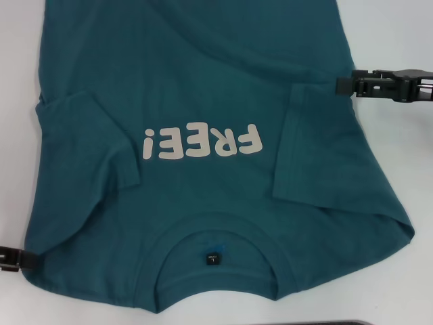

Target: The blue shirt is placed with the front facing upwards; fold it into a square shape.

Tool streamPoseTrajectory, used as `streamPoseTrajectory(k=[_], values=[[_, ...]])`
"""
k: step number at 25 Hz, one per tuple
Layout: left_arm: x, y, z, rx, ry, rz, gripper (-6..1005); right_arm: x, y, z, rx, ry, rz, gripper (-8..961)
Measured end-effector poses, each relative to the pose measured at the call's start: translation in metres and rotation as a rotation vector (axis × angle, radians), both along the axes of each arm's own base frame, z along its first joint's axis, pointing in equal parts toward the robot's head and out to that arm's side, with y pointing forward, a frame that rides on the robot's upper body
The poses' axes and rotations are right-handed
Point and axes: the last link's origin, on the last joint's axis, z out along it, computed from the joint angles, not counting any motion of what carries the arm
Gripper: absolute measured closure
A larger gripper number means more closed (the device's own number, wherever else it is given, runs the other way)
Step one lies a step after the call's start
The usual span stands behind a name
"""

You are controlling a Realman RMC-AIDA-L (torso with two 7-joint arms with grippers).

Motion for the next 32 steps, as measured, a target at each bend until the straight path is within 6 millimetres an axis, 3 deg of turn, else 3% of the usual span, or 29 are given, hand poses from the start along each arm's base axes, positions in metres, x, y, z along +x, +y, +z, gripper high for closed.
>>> streamPoseTrajectory(k=[19, 30, 32], values=[[0.0030, 0.0033, -0.0089, -0.036, 0.017, -0.010, 448, -0.0002, 0.0003, 0.0016, 0.006, 0.002, 0.001, 31], [0.0006, 0.0070, -0.0089, -0.021, 0.042, -0.007, 830, -0.0006, 0.0000, 0.0027, 0.008, 0.009, 0.001, 32], [0.0003, 0.0073, -0.0088, -0.019, 0.044, -0.007, 854, -0.0006, 0.0000, 0.0026, 0.008, 0.010, 0.001, 32]])
